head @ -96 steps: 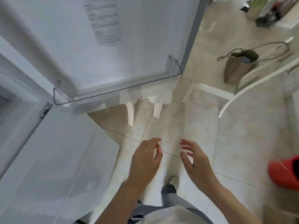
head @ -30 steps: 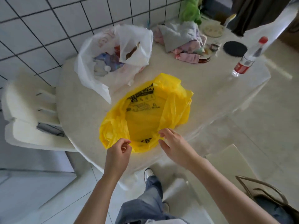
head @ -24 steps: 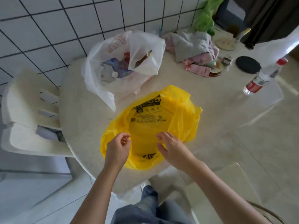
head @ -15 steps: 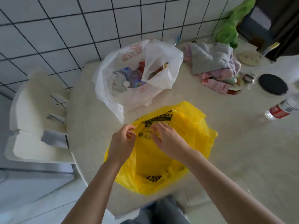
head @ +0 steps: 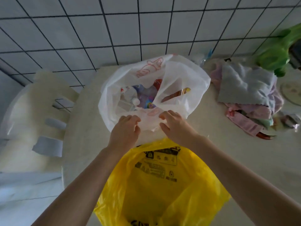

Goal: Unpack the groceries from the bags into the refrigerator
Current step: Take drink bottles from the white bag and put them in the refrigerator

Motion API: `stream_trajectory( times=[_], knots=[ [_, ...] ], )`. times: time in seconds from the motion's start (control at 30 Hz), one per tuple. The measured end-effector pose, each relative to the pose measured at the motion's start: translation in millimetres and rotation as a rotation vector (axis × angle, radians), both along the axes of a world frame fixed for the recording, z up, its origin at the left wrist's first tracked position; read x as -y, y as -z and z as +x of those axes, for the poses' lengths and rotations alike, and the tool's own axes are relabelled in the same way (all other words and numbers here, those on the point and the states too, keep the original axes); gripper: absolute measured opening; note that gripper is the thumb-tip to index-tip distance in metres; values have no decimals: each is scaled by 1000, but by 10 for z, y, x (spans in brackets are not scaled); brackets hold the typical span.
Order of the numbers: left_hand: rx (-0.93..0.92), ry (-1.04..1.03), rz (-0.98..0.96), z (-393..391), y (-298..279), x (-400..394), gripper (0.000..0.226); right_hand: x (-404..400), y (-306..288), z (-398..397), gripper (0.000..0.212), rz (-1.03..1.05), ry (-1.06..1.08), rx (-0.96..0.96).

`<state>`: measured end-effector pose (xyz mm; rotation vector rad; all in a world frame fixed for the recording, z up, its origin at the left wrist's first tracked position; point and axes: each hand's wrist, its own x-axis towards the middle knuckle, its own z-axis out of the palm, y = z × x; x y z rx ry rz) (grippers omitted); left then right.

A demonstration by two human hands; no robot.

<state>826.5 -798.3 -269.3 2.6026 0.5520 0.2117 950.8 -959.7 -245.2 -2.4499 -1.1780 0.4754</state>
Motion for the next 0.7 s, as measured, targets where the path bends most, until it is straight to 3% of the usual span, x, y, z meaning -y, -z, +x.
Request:
stream_trajectory(
  times=[0.2, 0.3, 0.4, 0.7],
  knots=[
    [-85, 168, 242, 351, 153, -193, 26, -445, 134, 513, 26, -2, -6, 180],
    [-188, 194, 316, 509, 208, -357, 30, -733, 205, 682, 29, -102, -122, 304],
    [-234, 214, 386, 629, 288, -503, 35, -945, 249, 804, 31, -107, -141, 313],
    [-392, 157, 367, 914, 486, -656, 59, -779, 493, 1024, 33, -430, -62, 307]
  ],
)
